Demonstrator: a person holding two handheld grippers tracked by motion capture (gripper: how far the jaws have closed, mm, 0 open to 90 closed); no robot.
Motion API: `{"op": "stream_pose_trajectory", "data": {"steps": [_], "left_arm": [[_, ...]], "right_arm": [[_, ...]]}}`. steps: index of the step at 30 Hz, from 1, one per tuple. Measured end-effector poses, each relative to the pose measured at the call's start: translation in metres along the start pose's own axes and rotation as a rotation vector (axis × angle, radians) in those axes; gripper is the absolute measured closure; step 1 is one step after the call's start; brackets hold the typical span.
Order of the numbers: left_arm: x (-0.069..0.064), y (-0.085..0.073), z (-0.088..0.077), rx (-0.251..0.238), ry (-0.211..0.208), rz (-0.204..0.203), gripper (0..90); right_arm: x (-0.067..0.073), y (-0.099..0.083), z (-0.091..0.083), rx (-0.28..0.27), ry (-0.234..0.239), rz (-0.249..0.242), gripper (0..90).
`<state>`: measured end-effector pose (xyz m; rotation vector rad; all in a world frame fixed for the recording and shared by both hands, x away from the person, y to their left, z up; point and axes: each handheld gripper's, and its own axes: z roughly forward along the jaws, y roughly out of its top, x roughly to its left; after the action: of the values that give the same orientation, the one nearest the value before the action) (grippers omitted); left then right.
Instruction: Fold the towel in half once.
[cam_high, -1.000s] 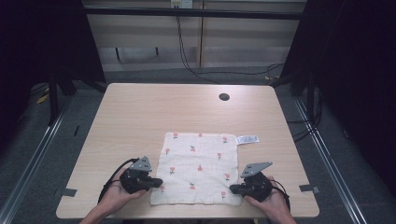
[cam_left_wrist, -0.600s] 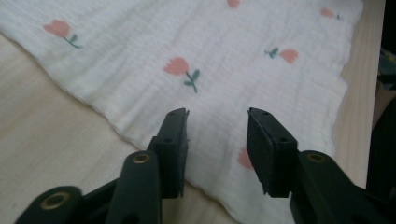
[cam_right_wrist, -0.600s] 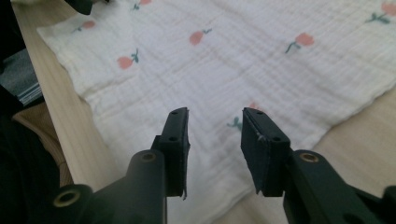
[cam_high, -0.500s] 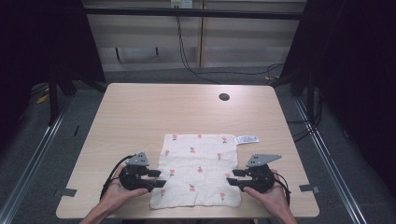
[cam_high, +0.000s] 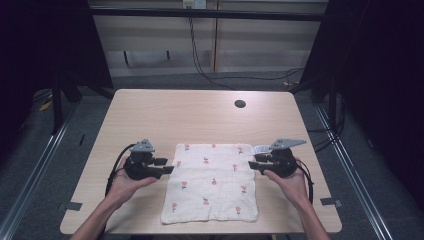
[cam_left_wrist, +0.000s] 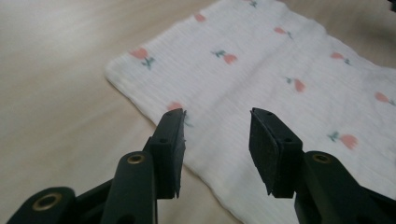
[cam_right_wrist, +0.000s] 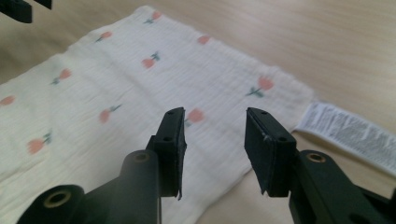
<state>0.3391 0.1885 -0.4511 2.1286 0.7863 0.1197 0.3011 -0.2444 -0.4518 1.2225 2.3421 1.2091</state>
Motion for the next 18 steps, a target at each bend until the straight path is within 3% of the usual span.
{"op": "stream_pose_trajectory", "data": {"steps": [2,4,6,11,14,18], "left_arm": [[0.009,0.004,0.003,-0.005,-0.005,-0.012,56.2],[0.018,0.006,0.006,0.001,-0.009,0.009,62.9],[0.027,0.007,0.01,-0.011,-0.021,-0.029,63.8],[0.041,0.009,0.02,0.005,0.034,-0.048,61.0],[0.05,0.012,0.021,-0.001,0.03,-0.09,57.2],[0.062,0.015,0.026,-0.004,0.055,-0.124,54.2]], "right_arm": [[-0.008,0.007,0.004,-0.005,-0.005,0.008,58.0],[-0.016,0.013,0.01,0.01,-0.035,0.01,56.8],[-0.02,0.017,0.016,0.032,-0.05,-0.003,56.6],[-0.035,0.024,0.029,0.062,-0.07,0.008,57.3],[-0.04,0.028,0.035,0.073,-0.079,0.01,57.8],[-0.046,0.03,0.048,0.101,-0.098,0.006,58.3]]}}
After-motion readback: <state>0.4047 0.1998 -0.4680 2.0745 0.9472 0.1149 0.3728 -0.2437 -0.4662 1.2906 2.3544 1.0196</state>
